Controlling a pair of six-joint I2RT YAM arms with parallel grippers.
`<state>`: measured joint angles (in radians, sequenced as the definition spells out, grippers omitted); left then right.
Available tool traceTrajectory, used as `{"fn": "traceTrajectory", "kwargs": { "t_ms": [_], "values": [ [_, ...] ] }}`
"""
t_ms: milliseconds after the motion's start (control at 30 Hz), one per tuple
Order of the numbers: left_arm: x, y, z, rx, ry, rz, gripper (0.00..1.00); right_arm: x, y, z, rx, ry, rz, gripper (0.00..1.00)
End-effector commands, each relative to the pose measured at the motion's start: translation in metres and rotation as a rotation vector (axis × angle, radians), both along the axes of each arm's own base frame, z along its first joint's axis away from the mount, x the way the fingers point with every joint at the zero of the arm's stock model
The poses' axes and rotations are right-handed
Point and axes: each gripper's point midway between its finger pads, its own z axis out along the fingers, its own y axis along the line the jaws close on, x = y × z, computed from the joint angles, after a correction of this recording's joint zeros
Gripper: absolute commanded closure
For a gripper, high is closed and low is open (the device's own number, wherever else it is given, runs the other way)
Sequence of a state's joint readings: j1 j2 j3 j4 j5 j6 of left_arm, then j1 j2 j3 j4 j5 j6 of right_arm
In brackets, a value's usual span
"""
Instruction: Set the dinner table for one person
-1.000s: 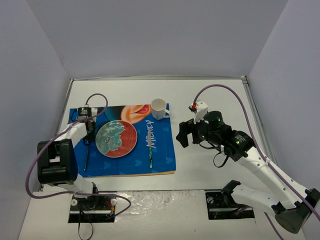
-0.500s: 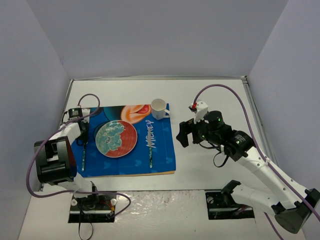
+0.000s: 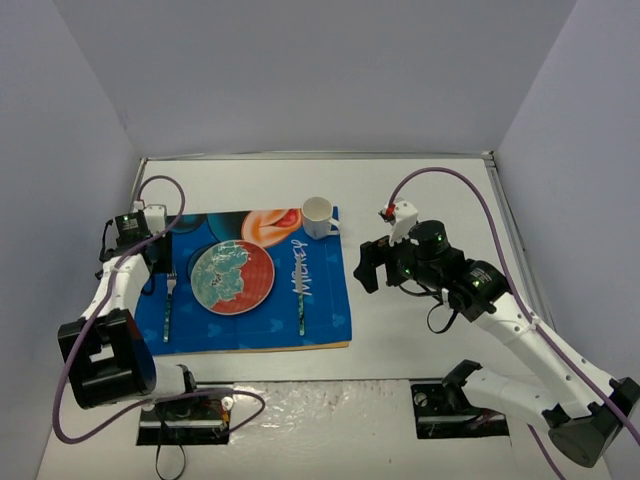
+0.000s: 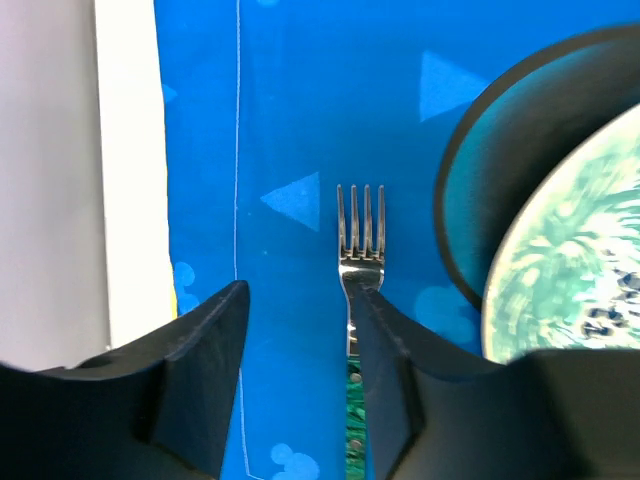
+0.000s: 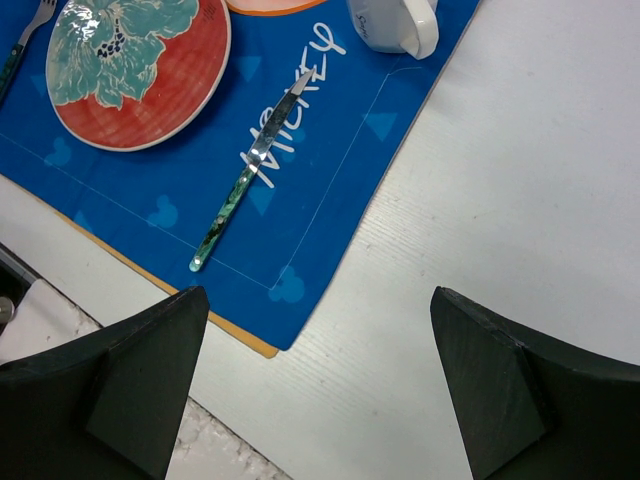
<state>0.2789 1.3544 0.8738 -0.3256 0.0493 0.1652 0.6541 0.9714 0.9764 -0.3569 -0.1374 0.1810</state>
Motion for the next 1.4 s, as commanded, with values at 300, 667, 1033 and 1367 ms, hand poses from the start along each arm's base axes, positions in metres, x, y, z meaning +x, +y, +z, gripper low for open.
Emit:
{"fn": "traceTrajectory", "kwargs": {
  "t_ms": [300,667,1033,1367],
  "values": [
    [-0.028,-0.002,0.107,-0.015,-0.314,0.143,0.34,0.010,-0.008,0.027,0.023,-0.098,-0.048,0.06],
    [-0.103,-0.014,0.227,0.037,-0.607,0.256,0.21,0.011,-0.045,0.097,-0.023,-0.314,-0.220,0.00],
    [-0.213,-0.047,0.297,0.119,-0.746,0.184,0.03,-0.004,-0.130,0.158,0.059,-0.490,-0.613,0.00],
    [-0.271,-0.080,0.268,0.069,-0.734,0.076,0.03,-0.032,-0.180,0.144,0.162,-0.522,-0.780,0.00]
  ]
}}
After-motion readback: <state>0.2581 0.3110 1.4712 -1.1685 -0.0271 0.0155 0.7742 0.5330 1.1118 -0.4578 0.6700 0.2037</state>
